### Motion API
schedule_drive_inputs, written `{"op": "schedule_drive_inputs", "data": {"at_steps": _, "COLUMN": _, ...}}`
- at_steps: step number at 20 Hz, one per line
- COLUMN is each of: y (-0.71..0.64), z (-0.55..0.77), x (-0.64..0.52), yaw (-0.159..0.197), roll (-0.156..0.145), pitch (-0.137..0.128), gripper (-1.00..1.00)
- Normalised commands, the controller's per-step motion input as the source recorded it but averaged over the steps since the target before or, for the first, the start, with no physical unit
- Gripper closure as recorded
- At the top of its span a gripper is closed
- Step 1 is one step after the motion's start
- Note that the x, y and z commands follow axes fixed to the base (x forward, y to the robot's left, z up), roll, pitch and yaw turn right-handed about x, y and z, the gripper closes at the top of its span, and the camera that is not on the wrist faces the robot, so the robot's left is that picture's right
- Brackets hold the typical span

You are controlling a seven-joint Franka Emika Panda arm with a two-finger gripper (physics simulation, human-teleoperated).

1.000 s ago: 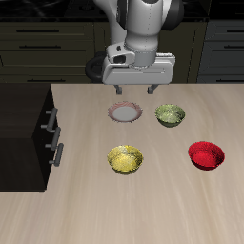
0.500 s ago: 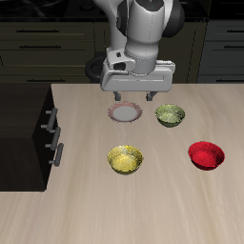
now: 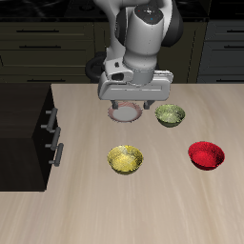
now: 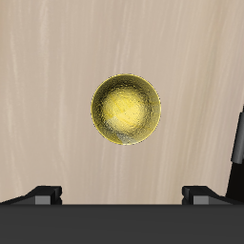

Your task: Place the yellow bowl on top of the wooden cabinet

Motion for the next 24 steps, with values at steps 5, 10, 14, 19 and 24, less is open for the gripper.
{"op": "schedule_drive_inputs", "data": {"at_steps": 5, "y": 0.02, "z": -0.01, "x": 0.03, "yaw": 0.024, "roll": -0.005, "pitch": -0.015, "gripper": -1.00}}
{"op": "schedule_drive_inputs", "data": {"at_steps": 10, "y": -0.03, "z": 0.06, "x": 0.11, "yaw": 0.001, "roll": -0.012, "pitch": -0.011, "gripper": -1.00}}
{"op": "schedule_drive_inputs", "data": {"at_steps": 14, "y": 0.02, "z": 0.05, "x": -0.01, "yaw": 0.002, "roll": -0.001, "pitch": -0.010, "gripper": -1.00}}
{"op": "schedule_drive_inputs", "data": {"at_steps": 19, "y": 0.03, "z": -0.09, "x": 0.04, "yaw": -0.018, "roll": 0.003, "pitch": 0.020, "gripper": -1.00}}
{"op": "schedule_drive_inputs", "data": {"at_steps": 24, "y": 0.05, "z": -0.14, "x": 0.01, "yaw": 0.026, "roll": 0.002, "pitch": 0.002, "gripper": -1.00}}
